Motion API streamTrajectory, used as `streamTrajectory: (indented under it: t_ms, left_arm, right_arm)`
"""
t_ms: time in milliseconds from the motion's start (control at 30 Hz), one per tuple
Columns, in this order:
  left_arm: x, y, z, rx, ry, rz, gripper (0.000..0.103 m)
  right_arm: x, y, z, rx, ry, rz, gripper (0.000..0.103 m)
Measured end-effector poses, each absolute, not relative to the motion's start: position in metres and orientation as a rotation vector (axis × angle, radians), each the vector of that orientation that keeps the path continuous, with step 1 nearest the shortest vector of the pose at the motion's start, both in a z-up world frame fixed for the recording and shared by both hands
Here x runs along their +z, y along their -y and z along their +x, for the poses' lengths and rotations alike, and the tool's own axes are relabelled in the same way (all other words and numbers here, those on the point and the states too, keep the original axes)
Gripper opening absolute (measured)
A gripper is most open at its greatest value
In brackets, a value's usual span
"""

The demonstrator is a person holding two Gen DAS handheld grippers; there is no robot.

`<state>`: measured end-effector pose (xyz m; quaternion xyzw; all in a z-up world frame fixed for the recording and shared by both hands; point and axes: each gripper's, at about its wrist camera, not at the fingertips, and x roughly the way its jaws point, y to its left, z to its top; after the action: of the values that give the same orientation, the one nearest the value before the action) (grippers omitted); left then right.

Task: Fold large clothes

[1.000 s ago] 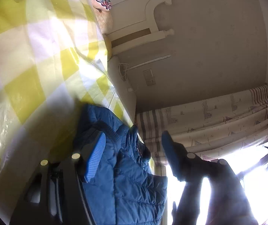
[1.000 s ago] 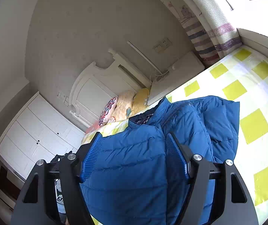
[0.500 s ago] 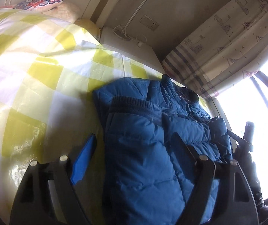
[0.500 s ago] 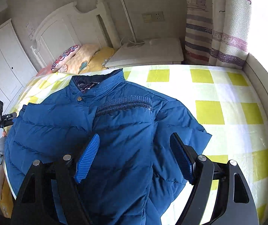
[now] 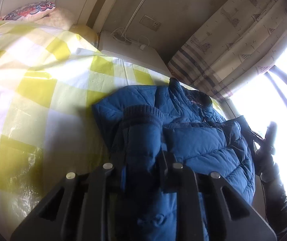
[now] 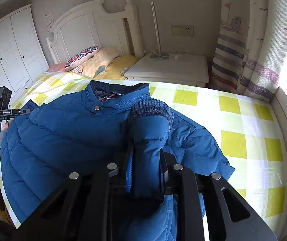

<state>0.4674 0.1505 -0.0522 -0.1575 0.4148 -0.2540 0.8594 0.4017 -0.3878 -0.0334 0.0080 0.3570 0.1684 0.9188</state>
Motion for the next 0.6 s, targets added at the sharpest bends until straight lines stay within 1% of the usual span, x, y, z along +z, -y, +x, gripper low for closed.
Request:
streamTrajectory:
  t_ms: [67,167,233,300,367,433,467,533,600]
  left_arm:
    - [-0.027,-0.151,0.448,-0.531,-0.795,-0.326,0.017]
    - [0.031,-0.143,0.417,-0.575,-0.667,-0.274,0.016]
    - [0.073,-0.132,0.411,-0.589,-0.597,-0.218,0.017]
    - [0.106,-0.120,0.428,-0.554,-0.564,-0.197,0.017]
    - [0.120,-0.109,0.464,-0.496,-0.567,-0.191,0.018]
    - [0.112,-0.094,0.508,-0.437,-0.626,-0.185,0.018]
    - [0.099,-0.085,0.531,-0.397,-0.674,-0.170,0.018]
    - [0.053,-0.072,0.569,-0.332,-0.795,-0.181,0.018]
    - [-0.007,-0.063,0.590,-0.265,-0.896,-0.157,0.018]
  right_arm:
    - [-0.019,0.390,0.379,0.320,-0.665,0.015,0.012]
    - [0.009,0.397,0.340,0.317,-0.569,0.036,0.010]
    - [0.039,0.406,0.328,0.292,-0.504,0.052,0.010]
    - [0.070,0.421,0.337,0.269,-0.462,0.111,0.010]
    - [0.087,0.430,0.365,0.225,-0.452,0.147,0.010]
    - [0.084,0.432,0.405,0.164,-0.499,0.171,0.010]
    - [0.074,0.431,0.427,0.136,-0.548,0.180,0.010]
    - [0.034,0.427,0.466,0.067,-0.686,0.167,0.010]
    - [-0.024,0.423,0.492,0.018,-0.830,0.163,0.010]
